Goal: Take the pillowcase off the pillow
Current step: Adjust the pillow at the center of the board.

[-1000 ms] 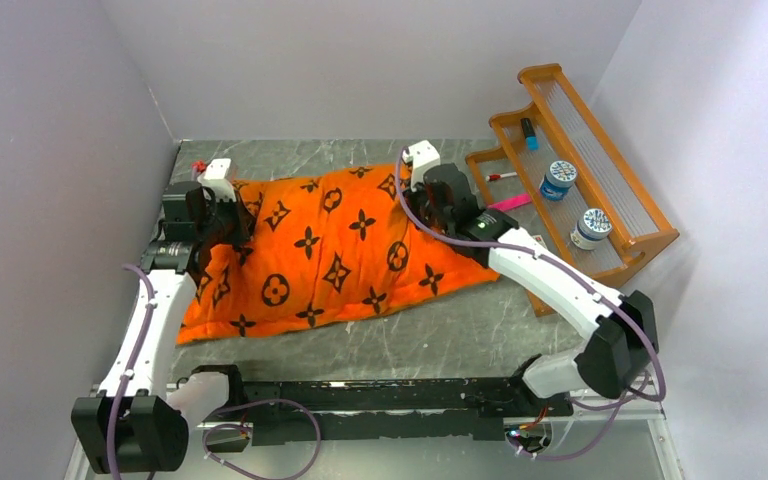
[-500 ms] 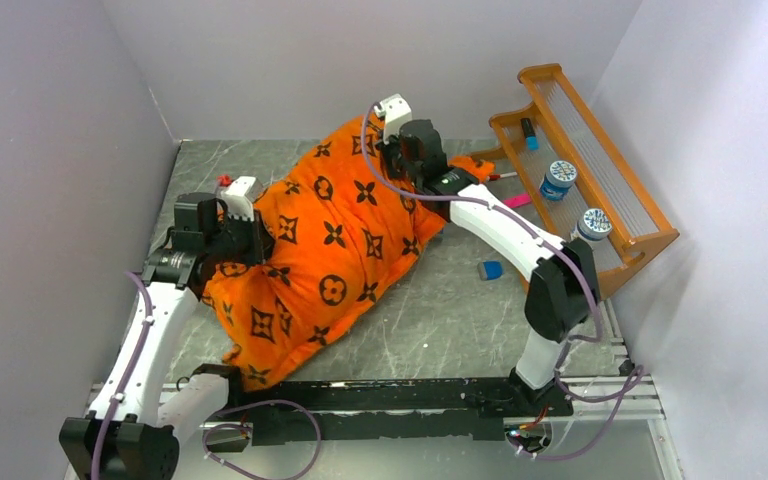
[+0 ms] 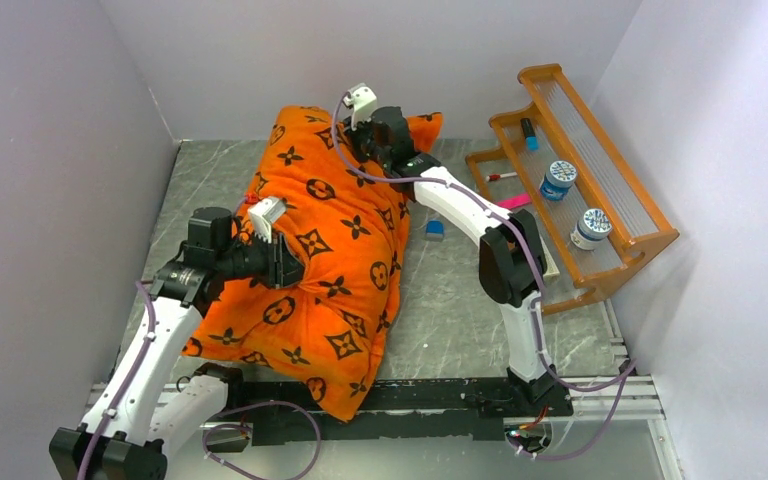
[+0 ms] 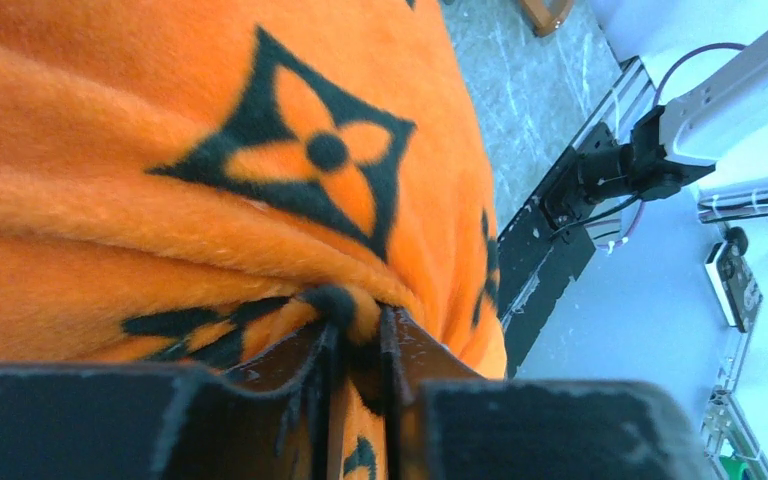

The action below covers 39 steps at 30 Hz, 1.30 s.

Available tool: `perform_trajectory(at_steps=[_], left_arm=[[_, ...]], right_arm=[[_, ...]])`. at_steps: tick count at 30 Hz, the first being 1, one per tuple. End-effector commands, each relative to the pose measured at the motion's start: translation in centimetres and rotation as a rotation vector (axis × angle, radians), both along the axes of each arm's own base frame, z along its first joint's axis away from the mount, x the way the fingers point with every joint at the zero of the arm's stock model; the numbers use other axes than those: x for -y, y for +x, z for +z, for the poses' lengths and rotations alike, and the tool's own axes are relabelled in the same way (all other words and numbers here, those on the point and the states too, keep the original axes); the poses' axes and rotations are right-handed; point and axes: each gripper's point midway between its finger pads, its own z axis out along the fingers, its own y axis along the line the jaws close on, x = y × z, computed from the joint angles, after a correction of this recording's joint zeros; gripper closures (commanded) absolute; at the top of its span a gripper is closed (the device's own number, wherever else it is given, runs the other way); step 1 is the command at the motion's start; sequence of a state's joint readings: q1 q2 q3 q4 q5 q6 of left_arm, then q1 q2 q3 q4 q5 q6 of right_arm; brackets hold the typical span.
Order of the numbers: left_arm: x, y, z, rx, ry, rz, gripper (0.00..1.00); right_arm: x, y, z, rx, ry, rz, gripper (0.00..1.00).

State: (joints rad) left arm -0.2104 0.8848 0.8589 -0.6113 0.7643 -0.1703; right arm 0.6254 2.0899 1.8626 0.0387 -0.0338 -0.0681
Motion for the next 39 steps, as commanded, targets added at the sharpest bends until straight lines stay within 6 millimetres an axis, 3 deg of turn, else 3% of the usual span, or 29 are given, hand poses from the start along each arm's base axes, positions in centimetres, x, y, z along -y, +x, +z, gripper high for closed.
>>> perform_trajectory(at_steps=[1, 5, 7, 11, 17, 25, 29, 35, 39], left_arm=[[1.6, 0.5, 4.4, 0.212, -0.09, -0.088, 0.74], [-0.2, 1.8, 4.5, 0.241, 0.013, 0.029, 0.6], [-1.2, 2.4, 4.9, 0.256, 0.056, 0.09, 0.49], [-2.9, 3.2, 6.2, 0.293, 0.12, 0.198, 0.37], [-5.3, 4.5, 8.6, 0.368, 0.141, 0.375, 0.2], [-7.5, 7.1, 10.9, 0.401, 0.193, 0.531, 0.08], [-8.0, 8.8, 12.1, 0.431, 0.198, 0.583, 0.03], [-7.3, 12.8, 9.2, 0.33, 0.235, 0.594, 0.03], [-7.8, 14.6, 8.0, 0.296, 0.22, 0.608, 0.03]], right_arm=[[-6.3, -4.1, 5.2, 0.044, 0.143, 0.222, 0.83], [-5.8, -5.0, 4.4, 0.002, 0.152, 0.217, 0.62], [-4.8, -5.4, 4.2, 0.0, 0.148, 0.195, 0.53], [-2.8, -6.1, 4.3, -0.014, 0.142, 0.154, 0.37], [1.0, -9.8, 3.6, -0.055, 0.19, 0.097, 0.18], [6.7, -14.5, 3.2, -0.105, 0.294, 0.006, 0.06], [8.4, -16.8, 1.4, -0.184, 0.379, -0.011, 0.03], [9.7, -19.3, 0.4, -0.304, 0.527, -0.051, 0.01], [9.5, -20.5, -0.3, -0.37, 0.614, -0.03, 0.01]])
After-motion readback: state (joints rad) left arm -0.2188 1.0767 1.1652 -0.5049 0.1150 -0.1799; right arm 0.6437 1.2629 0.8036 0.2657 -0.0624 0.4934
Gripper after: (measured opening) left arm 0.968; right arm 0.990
